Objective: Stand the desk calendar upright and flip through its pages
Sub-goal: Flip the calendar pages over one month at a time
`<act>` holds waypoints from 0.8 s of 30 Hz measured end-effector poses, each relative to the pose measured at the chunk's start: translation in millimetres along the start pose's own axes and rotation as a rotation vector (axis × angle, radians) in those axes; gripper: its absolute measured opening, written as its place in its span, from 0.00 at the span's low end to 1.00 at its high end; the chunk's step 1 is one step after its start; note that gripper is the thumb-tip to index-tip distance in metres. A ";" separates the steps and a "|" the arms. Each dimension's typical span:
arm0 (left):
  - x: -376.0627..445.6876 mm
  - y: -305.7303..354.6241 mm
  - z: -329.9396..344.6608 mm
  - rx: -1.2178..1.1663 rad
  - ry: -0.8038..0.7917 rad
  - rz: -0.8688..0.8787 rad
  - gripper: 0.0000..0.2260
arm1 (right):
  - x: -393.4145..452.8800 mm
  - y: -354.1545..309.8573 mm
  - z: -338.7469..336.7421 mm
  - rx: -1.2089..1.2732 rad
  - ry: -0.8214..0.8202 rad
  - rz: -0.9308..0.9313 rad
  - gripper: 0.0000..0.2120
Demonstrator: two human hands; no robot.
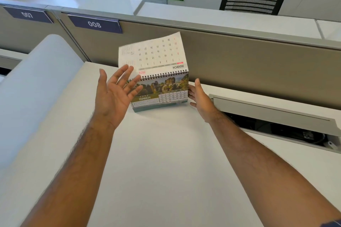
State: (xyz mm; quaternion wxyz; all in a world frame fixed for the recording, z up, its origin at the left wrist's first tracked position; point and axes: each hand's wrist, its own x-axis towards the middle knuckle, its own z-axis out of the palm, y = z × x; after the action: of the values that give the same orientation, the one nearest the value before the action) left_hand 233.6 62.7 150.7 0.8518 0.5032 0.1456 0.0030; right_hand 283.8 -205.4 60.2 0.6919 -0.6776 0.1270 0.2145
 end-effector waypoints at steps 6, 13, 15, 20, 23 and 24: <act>-2.9 -23.5 -21.1 0.099 0.116 0.118 0.15 | 0.4 1.2 -0.2 -0.016 -0.004 -0.011 0.34; -8.9 -62.8 -34.1 0.555 0.336 -0.024 0.16 | -0.3 1.4 0.6 -0.024 0.008 -0.016 0.32; -11.1 -68.5 -33.0 0.582 0.319 -0.089 0.20 | -0.5 1.2 0.9 -0.024 0.010 -0.014 0.32; -17.3 -75.8 -31.7 0.623 0.296 -0.080 0.22 | -0.6 1.1 1.6 -0.027 0.012 -0.013 0.32; -17.4 -78.7 -36.1 0.640 0.305 -0.066 0.22 | -0.9 1.1 1.9 -0.030 0.013 -0.014 0.32; -17.8 -79.3 -37.0 0.639 0.311 -0.060 0.22 | -1.1 1.1 2.1 -0.030 0.013 -0.014 0.32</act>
State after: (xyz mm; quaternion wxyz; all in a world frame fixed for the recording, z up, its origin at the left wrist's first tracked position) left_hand 196.0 52.6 70.3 0.6187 0.7332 0.2819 0.0088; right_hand 282.0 -203.4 59.9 0.6822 -0.6902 0.1235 0.2073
